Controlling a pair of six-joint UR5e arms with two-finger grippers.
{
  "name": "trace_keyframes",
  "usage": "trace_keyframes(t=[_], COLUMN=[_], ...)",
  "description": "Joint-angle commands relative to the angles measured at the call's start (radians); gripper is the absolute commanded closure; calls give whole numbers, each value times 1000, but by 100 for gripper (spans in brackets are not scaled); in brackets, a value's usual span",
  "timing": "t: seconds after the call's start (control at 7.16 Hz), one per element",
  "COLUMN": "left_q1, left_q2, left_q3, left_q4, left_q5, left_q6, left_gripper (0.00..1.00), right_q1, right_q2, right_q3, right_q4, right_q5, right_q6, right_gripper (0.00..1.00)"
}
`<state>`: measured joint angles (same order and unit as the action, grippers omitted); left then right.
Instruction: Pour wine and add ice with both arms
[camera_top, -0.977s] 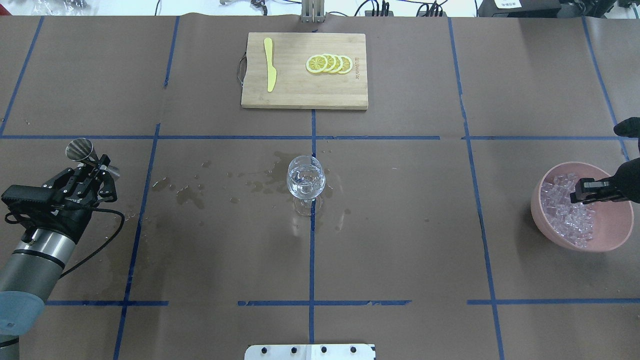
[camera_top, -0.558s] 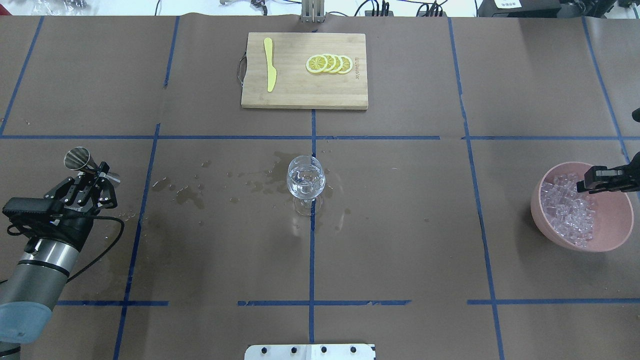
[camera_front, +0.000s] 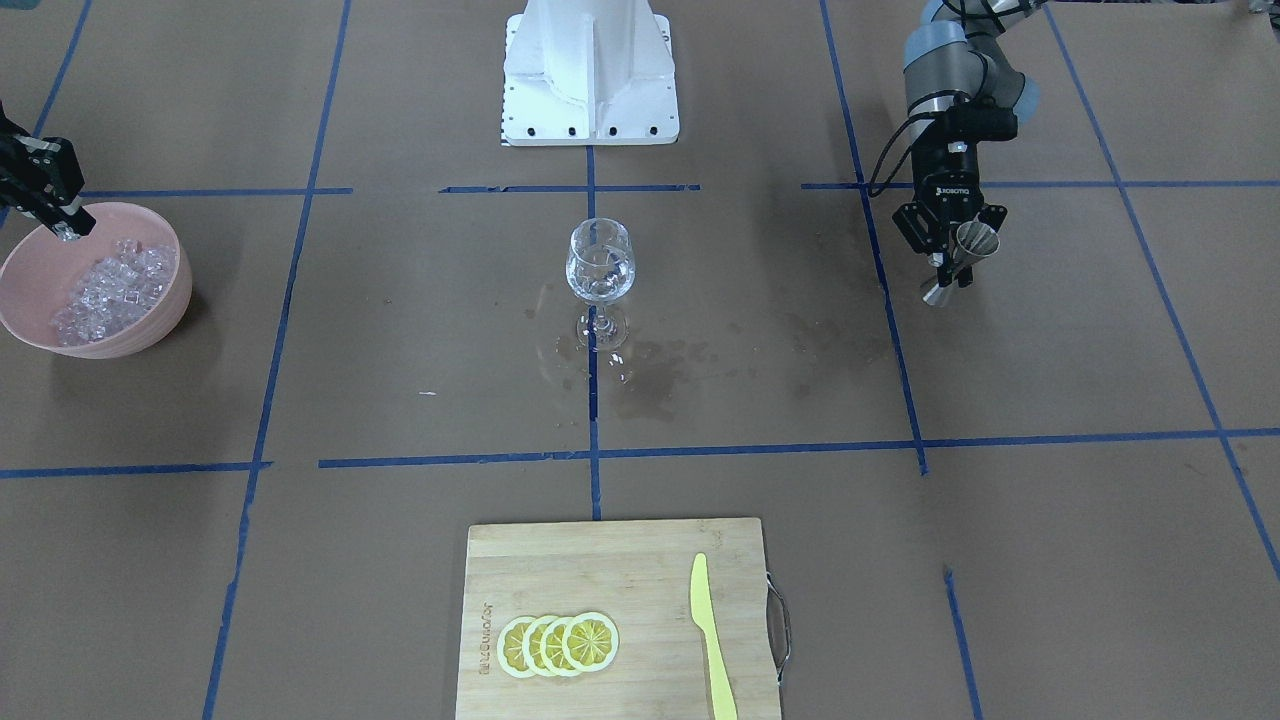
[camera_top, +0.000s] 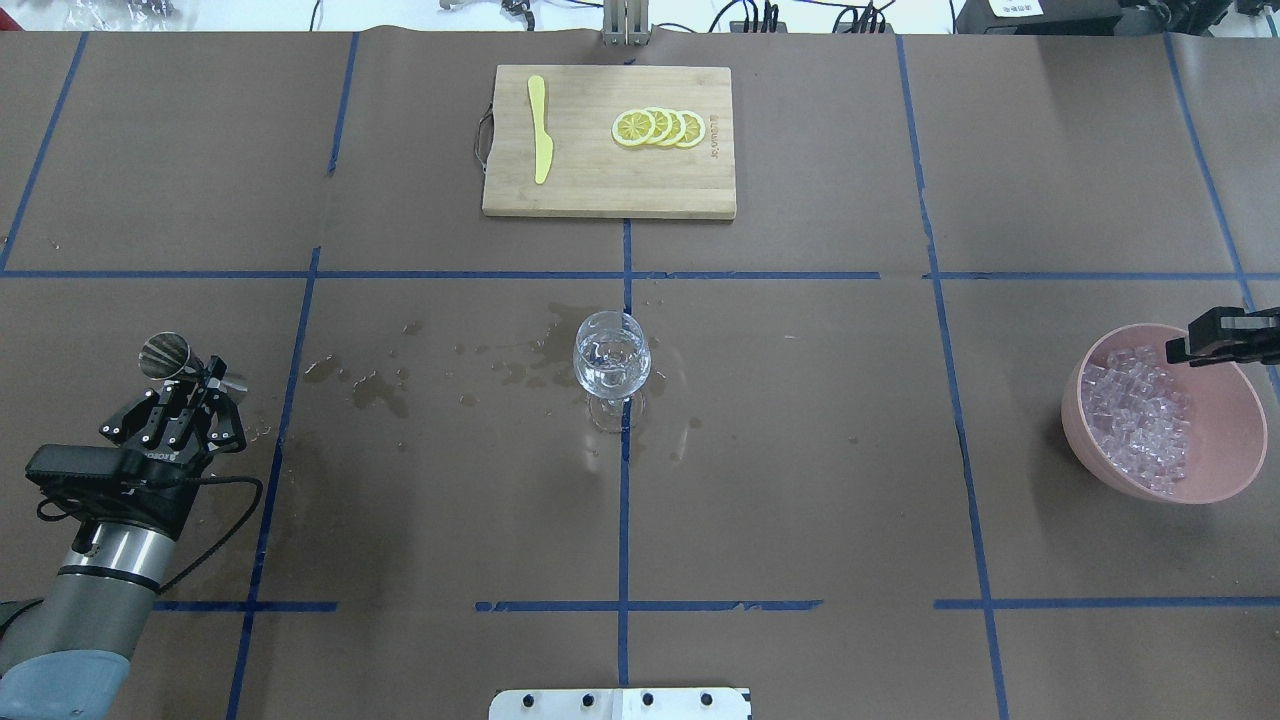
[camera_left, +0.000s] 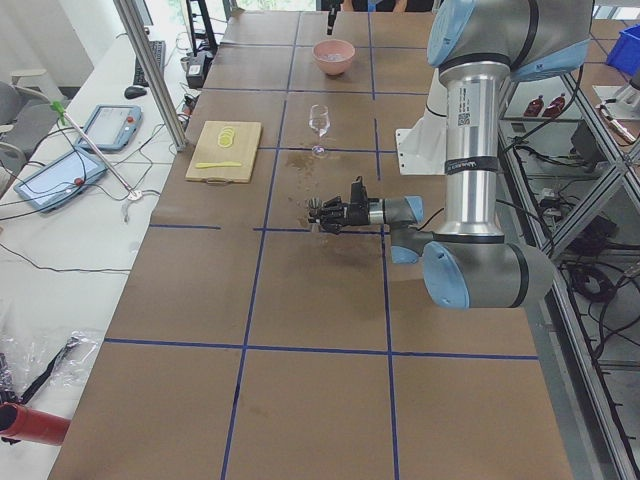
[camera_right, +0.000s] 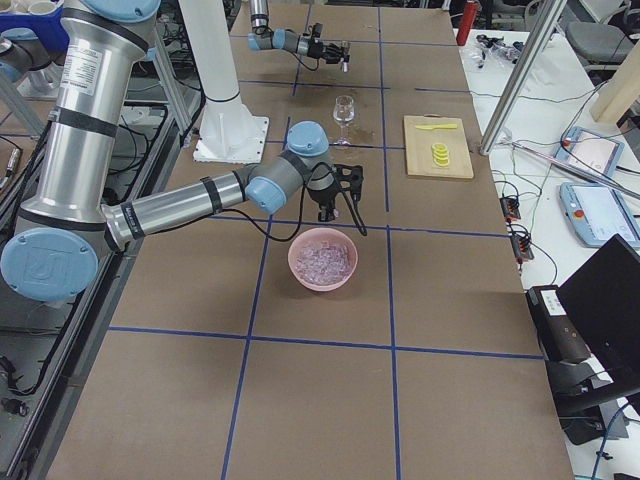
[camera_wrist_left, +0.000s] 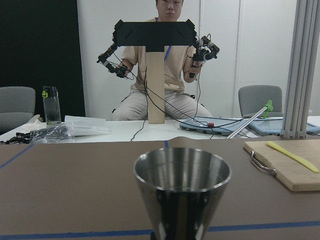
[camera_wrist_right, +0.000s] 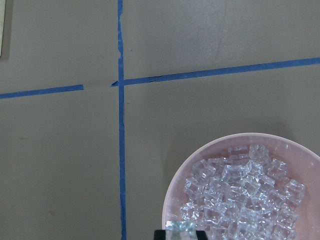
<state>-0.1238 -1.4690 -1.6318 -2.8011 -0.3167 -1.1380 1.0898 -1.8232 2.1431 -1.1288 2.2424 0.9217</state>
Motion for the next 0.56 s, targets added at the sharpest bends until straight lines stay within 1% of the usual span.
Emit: trace_keyframes(t=[0.0, 0.42], left_q1=[15, 30], left_q2=[-14, -59], left_q3=[18, 67], left_q4=[0, 0], left_q5=[5, 5], left_q6=[-2, -20], left_gripper=[100, 100], right_q1=[34, 47], right_q2=[5, 5], right_q3=[30, 55], right_q4=[1, 1], right_q5=[17, 17], right_q6=[0, 0], right_gripper=[100, 100])
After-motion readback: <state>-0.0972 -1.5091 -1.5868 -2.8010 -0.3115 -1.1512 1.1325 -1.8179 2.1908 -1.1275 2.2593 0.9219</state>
